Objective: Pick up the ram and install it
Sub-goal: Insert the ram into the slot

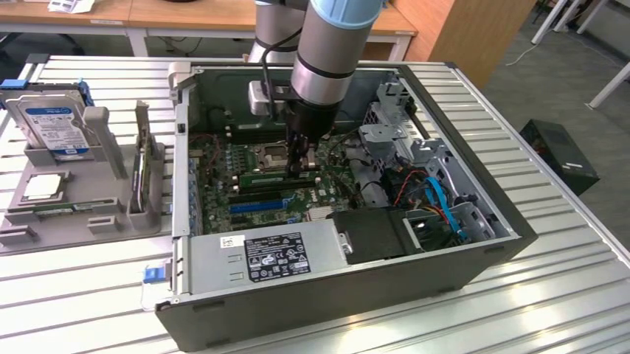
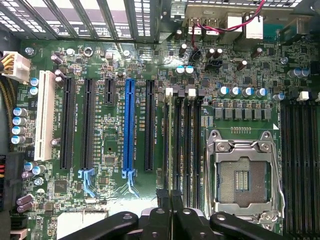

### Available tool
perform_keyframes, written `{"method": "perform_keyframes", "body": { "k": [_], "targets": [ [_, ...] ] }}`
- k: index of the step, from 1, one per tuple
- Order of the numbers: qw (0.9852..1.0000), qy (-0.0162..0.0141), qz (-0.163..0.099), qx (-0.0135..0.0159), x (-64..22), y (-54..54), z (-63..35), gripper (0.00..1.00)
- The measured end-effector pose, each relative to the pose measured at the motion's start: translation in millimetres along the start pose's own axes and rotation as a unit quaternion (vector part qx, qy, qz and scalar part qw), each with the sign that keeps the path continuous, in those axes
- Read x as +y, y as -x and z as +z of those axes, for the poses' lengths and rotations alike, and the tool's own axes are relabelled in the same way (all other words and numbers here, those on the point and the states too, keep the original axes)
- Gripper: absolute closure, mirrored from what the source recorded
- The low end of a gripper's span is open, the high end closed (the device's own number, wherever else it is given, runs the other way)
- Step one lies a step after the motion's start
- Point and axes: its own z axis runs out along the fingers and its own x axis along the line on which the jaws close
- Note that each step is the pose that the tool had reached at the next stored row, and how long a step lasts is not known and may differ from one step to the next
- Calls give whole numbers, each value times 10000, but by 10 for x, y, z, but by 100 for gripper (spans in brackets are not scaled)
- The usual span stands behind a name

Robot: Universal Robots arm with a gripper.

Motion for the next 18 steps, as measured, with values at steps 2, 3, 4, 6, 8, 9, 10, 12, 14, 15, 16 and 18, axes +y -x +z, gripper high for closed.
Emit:
{"method": "perform_keyframes", "body": {
  "k": [2,3,4,6,8,9,10,12,14,15,16,18],
  "targets": [
    [10000,0,0,0,0,0,0,88],
    [10000,0,0,0,0,0,0,88],
    [10000,0,0,0,0,0,0,88],
    [10000,3,-1,0,-4,0,0,88],
    [10000,6,0,0,-7,0,0,88],
    [10000,7,0,0,-7,0,-1,88],
    [10000,7,0,0,-7,0,0,88],
    [10000,7,0,0,-7,0,1,88],
    [10000,6,0,-1,-8,0,11,88],
    [10000,7,0,-1,-8,0,12,88],
    [10000,7,0,-1,-8,0,12,88],
    [10000,7,0,-1,-8,-1,12,88]
  ]
}}
